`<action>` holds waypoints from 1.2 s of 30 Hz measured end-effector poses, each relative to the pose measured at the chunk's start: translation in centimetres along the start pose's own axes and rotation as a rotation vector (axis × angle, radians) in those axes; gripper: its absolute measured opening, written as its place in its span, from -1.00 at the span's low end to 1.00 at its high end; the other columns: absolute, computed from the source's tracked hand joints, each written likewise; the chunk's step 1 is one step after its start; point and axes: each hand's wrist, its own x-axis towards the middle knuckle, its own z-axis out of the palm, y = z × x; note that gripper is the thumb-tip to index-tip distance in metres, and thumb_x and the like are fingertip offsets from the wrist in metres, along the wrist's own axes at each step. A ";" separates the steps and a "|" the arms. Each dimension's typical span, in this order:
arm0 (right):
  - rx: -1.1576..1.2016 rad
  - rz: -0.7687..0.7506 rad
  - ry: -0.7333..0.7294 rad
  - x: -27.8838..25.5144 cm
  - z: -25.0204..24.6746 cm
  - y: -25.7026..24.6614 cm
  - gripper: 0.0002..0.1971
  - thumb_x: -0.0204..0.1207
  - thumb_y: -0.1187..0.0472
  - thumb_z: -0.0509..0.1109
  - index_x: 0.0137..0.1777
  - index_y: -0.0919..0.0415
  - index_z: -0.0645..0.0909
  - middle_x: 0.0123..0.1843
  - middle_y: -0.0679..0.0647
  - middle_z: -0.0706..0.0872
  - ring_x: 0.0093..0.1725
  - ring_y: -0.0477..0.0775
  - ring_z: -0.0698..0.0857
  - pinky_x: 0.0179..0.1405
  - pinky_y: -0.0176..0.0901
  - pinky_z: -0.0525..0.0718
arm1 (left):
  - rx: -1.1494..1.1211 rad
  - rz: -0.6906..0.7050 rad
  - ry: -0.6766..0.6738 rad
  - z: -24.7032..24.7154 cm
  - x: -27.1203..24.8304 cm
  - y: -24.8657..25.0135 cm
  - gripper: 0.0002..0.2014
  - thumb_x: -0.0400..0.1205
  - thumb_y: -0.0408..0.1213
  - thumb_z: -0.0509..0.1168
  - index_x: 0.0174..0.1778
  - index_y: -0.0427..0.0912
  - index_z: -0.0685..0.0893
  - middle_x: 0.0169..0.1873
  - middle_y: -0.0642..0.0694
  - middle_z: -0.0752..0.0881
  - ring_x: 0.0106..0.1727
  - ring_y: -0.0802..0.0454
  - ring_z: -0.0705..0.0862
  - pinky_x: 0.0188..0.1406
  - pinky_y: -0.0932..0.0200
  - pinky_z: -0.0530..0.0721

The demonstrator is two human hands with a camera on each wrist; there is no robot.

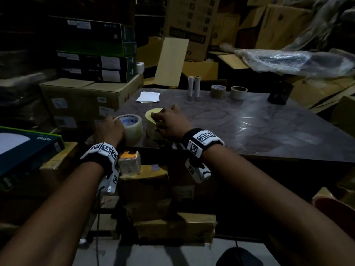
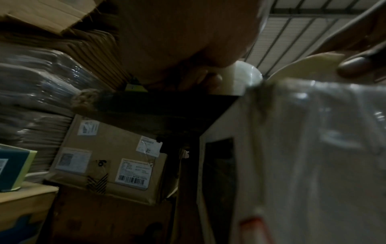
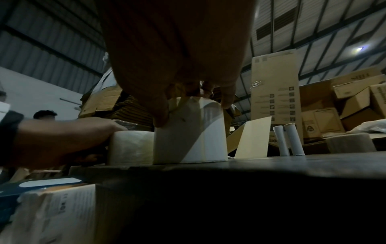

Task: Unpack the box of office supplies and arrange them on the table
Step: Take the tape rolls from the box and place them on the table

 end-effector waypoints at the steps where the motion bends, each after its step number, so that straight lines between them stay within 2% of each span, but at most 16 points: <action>1: 0.004 0.003 -0.004 -0.1 0.1 -0.1 -0.61 0.59 0.06 0.29 0.41 0.10 0.53 0.28 0.24 0.58 0.28 0.35 0.42 0.25 0.06 0.35 | -0.002 0.014 -0.001 0.1 0.2 0.0 -0.56 0.70 -0.14 0.00 0.42 -0.24 0.53 0.39 -0.45 0.53 0.39 -0.42 0.50 0.41 -0.19 0.40; 4: 0.003 0.040 -0.017 -0.1 0.5 -0.3 -0.58 0.59 0.04 0.29 0.44 0.06 0.48 0.33 0.21 0.55 0.33 0.38 0.35 0.21 0.24 0.52 | 0.025 0.054 -0.035 0.4 0.5 -0.1 -0.49 0.72 -0.06 -0.06 0.39 -0.33 0.54 0.38 -0.50 0.53 0.37 -0.44 0.52 0.39 -0.14 0.46; 7: -0.022 0.039 -0.018 -0.4 0.9 -0.4 -0.49 0.60 0.07 0.28 0.55 0.03 0.38 0.43 0.19 0.52 0.35 0.36 0.35 0.27 0.28 0.51 | -0.023 0.038 -0.025 0.1 -0.6 0.5 -0.46 0.75 0.02 0.00 0.35 -0.38 0.57 0.33 -0.52 0.56 0.34 -0.44 0.54 0.31 -0.10 0.47; 10: 0.041 0.029 -0.038 -2.1 0.9 0.1 -0.35 0.57 0.07 0.34 0.65 0.03 0.22 0.58 0.18 0.37 0.47 0.37 0.27 0.36 0.40 0.47 | -0.009 0.079 0.077 -0.3 -2.7 0.9 -0.45 0.71 0.09 0.04 0.32 -0.34 0.54 0.33 -0.48 0.55 0.33 -0.42 0.54 0.28 -0.15 0.48; 14: 0.033 0.084 0.003 -6.3 0.5 2.8 -0.27 0.61 0.00 0.31 0.70 0.11 0.09 0.68 0.27 0.21 0.56 0.38 0.28 0.48 0.17 0.33 | -0.080 0.245 0.306 0.1 -7.2 3.0 -0.55 0.68 0.04 0.11 0.22 -0.29 0.51 0.30 -0.39 0.49 0.19 -0.33 0.57 0.09 -0.11 0.52; 16: 0.066 0.143 0.065 -9.0 0.3 4.6 -0.28 0.63 -0.03 0.28 0.70 0.17 0.09 0.68 0.30 0.19 0.59 0.35 0.25 0.53 0.08 0.22 | -0.198 0.374 0.357 1.1 -9.8 5.5 -0.61 0.68 -0.04 0.13 0.14 -0.34 0.55 0.21 -0.40 0.54 0.13 -0.29 0.57 0.12 -0.07 0.48; 18: 0.099 0.224 0.112 -12.0 0.0 6.6 -0.29 0.64 -0.04 0.27 0.69 0.17 0.11 0.69 0.30 0.18 0.62 0.33 0.21 0.57 0.05 0.17 | -0.293 0.486 0.346 2.8 -12.8 8.7 -0.65 0.70 -0.10 0.13 0.08 -0.36 0.58 0.12 -0.38 0.60 0.09 -0.26 0.58 0.11 0.00 0.45; 23: 0.139 0.499 0.206 -22.2 -1.2 13.3 -0.31 0.59 -0.07 0.31 0.66 0.13 0.21 0.65 0.28 0.27 0.60 0.34 0.26 0.58 0.12 0.24 | -0.363 0.726 0.043 9.8 -23.5 18.2 -0.67 0.71 -0.03 0.12 0.13 -0.22 0.60 0.03 -0.26 0.71 0.02 -0.25 0.69 -0.08 0.03 0.54; 27: 0.137 0.686 0.215 -33.5 -1.4 20.3 -0.35 0.57 -0.05 0.33 0.61 0.15 0.31 0.57 0.31 0.37 0.57 0.38 0.27 0.54 0.18 0.30 | -0.390 0.818 -0.196 16.8 -33.1 24.4 -0.68 0.69 -0.02 0.13 0.13 -0.18 0.60 -0.03 -0.25 0.74 -0.04 -0.27 0.71 -0.12 0.02 0.56; 30: 0.139 0.848 0.249 -42.5 -0.3 25.7 -0.38 0.54 -0.06 0.35 0.54 0.18 0.39 0.48 0.30 0.46 0.50 0.39 0.34 0.47 0.15 0.36 | -0.426 0.907 -0.360 22.7 -40.4 27.5 -0.67 0.67 -0.03 0.11 0.07 -0.20 0.63 0.01 -0.23 0.70 0.06 -0.21 0.67 0.01 0.05 0.54; 34: 0.149 1.033 0.291 -54.2 3.2 32.1 -0.45 0.55 0.00 0.36 0.47 0.29 0.46 0.36 0.31 0.59 0.40 0.36 0.48 0.41 0.10 0.35 | -0.401 0.960 -0.603 31.4 -49.4 29.8 -0.71 0.69 -0.03 0.12 0.07 -0.15 0.61 0.03 -0.15 0.66 0.04 -0.14 0.65 -0.02 -0.01 0.63; 36: 0.146 1.153 0.278 -59.5 5.7 34.6 -0.49 0.55 0.00 0.36 0.41 0.27 0.50 0.30 0.30 0.63 0.35 0.34 0.54 0.34 0.08 0.37 | -0.352 0.985 -0.715 36.2 -53.0 30.3 -0.72 0.71 -0.01 0.10 0.09 -0.10 0.59 0.04 -0.10 0.65 0.03 -0.10 0.65 -0.04 -0.03 0.64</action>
